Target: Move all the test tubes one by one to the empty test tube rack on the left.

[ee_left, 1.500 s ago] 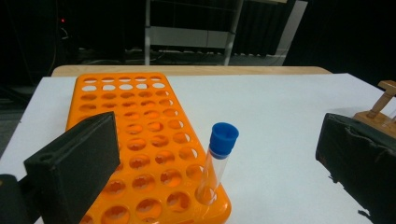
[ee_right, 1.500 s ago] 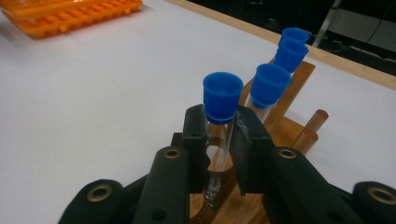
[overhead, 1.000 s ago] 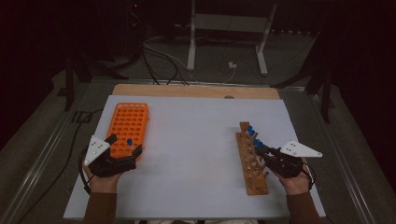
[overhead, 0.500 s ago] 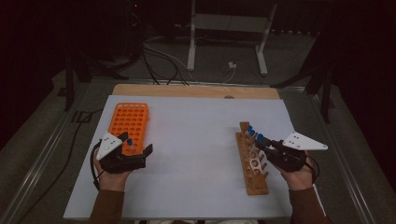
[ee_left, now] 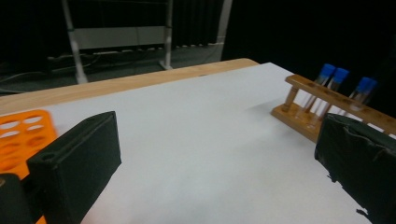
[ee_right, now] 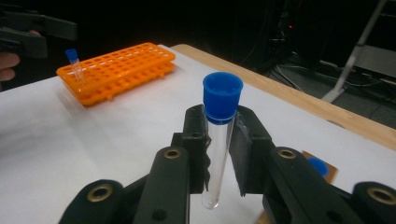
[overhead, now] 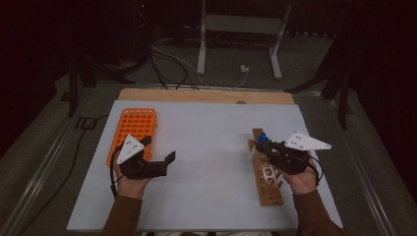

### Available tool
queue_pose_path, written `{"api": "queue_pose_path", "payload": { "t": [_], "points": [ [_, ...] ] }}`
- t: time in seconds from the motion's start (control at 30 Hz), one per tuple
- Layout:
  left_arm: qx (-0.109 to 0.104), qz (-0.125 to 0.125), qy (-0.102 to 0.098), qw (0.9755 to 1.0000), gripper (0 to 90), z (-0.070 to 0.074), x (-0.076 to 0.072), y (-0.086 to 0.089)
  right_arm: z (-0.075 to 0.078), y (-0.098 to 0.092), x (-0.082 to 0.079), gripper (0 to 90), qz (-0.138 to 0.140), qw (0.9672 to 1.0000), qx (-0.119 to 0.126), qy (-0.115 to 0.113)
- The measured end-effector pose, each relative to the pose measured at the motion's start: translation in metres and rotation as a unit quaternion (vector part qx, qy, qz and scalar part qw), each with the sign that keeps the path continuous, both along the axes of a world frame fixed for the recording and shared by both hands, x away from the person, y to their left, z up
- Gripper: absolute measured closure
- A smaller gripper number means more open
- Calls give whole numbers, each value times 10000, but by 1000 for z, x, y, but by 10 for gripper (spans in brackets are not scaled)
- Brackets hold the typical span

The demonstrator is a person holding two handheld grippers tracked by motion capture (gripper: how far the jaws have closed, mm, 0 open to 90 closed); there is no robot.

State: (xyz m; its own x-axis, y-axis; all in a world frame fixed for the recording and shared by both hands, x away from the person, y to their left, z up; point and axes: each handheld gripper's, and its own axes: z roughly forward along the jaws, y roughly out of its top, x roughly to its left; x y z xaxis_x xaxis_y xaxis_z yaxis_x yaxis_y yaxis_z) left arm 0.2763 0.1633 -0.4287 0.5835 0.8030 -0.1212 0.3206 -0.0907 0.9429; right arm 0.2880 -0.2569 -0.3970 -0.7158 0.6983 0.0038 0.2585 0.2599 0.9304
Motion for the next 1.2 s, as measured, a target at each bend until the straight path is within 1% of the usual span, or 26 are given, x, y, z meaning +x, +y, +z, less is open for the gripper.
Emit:
{"api": "queue_pose_path", "payload": {
  "t": [0.2,0.3,0.37,0.43,0.53,0.6,0.67,0.77,0.9,1.0,1.07,1.13,1.2],
  "points": [
    [-6,-249,-38,9997,14,-3,4,-12,-1,16,6,768,127,9999,20,39],
    [-89,-434,-60,9990,14,-4,6,-18,-2,23,9,768,180,9998,28,73],
    [-97,-523,-25,9986,14,-5,8,-22,-3,27,10,768,222,9997,25,78],
    [-99,-552,-56,9984,35,-5,8,-27,-3,32,11,768,259,9996,37,82],
    [-143,-635,-56,9979,37,-6,10,-35,-3,39,13,768,319,9994,36,90],
    [-134,-666,-39,9977,36,-6,11,-42,-3,43,14,768,355,9993,30,110],
    [-96,-678,25,9976,35,-6,13,-48,-4,47,15,768,385,9992,21,119],
    [-19,-674,67,9977,34,-7,15,-56,-6,53,16,768,413,9990,27,168],
    [42,-741,64,9972,33,-8,17,-68,-8,59,19,768,446,9987,34,225],
    [51,-793,18,9968,33,-7,18,-75,-8,63,20,768,478,9985,62,256],
    [171,-734,-64,9971,33,-7,17,-80,-7,66,21,768,506,9983,77,274],
    [121,-803,-44,9967,44,-7,18,-84,-7,69,21,768,521,9982,83,287],
    [119,-851,-45,9963,56,-7,18,-89,-8,73,22,768,539,9980,85,316]
  ]
}}
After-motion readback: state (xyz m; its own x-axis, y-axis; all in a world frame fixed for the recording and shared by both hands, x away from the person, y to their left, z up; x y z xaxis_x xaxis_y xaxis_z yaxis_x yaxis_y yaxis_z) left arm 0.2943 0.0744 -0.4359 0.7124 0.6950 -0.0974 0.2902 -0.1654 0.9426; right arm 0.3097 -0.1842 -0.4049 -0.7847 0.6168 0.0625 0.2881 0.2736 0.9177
